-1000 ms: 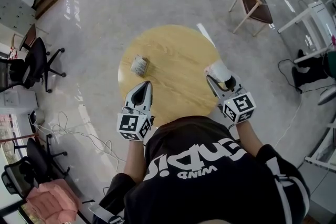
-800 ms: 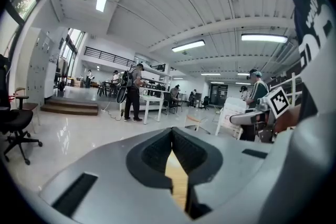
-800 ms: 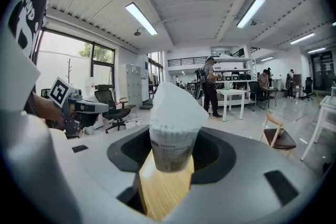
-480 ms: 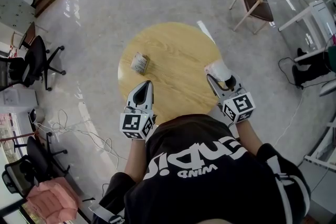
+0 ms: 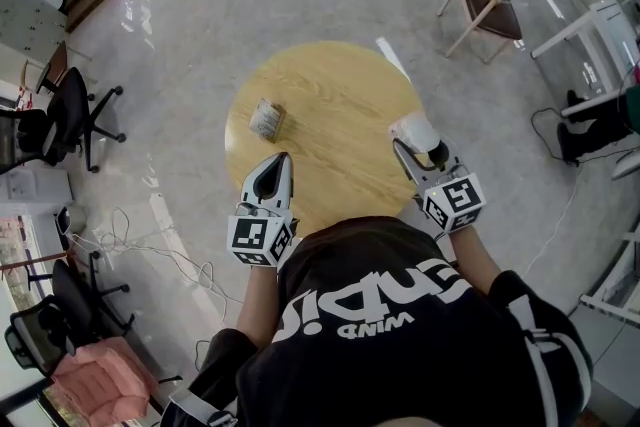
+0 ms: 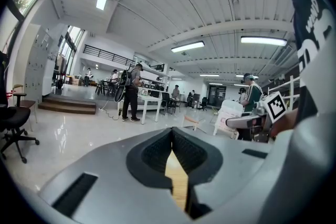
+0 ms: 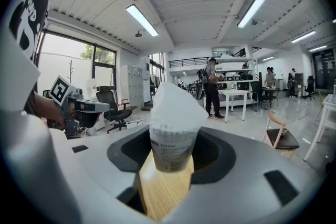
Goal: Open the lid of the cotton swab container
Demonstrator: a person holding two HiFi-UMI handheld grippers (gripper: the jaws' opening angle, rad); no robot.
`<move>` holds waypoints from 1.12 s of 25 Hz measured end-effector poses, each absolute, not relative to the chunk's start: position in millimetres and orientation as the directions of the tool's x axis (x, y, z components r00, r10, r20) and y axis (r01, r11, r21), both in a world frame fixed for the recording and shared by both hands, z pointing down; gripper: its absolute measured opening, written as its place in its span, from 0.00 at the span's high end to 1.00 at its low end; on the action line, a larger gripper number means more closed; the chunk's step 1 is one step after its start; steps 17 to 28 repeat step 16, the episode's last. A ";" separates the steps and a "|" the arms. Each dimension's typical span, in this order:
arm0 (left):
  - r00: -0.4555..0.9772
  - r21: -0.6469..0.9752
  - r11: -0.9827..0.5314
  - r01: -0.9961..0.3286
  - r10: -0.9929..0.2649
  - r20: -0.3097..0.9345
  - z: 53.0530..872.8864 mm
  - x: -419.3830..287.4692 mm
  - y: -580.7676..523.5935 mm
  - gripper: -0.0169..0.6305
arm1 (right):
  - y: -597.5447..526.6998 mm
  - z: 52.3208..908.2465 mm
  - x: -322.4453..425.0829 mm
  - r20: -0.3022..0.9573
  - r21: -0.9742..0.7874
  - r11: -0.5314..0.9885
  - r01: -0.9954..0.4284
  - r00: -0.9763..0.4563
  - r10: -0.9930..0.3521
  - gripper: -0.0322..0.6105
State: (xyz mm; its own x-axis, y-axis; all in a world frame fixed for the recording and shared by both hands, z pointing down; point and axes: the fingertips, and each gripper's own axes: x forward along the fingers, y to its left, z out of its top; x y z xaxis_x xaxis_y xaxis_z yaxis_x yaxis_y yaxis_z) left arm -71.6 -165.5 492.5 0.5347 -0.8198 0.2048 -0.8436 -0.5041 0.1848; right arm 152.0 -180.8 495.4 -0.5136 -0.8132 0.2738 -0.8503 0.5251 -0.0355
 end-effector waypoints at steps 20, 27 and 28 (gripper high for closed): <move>0.551 0.191 -0.519 -0.833 -0.806 0.215 492.8 -65.8 -164.2 0.95 | -181.8 495.3 147.9 0.277 -0.034 0.544 -0.838 -0.531 -0.801 0.63; 0.551 0.191 -0.519 -0.833 -0.806 0.215 492.8 -65.8 -164.2 0.95 | -181.8 495.3 147.9 0.277 -0.034 0.544 -0.838 -0.531 -0.801 0.63; 0.551 0.191 -0.519 -0.833 -0.806 0.215 492.8 -65.8 -164.2 0.95 | -181.8 495.3 147.9 0.277 -0.034 0.544 -0.838 -0.531 -0.801 0.63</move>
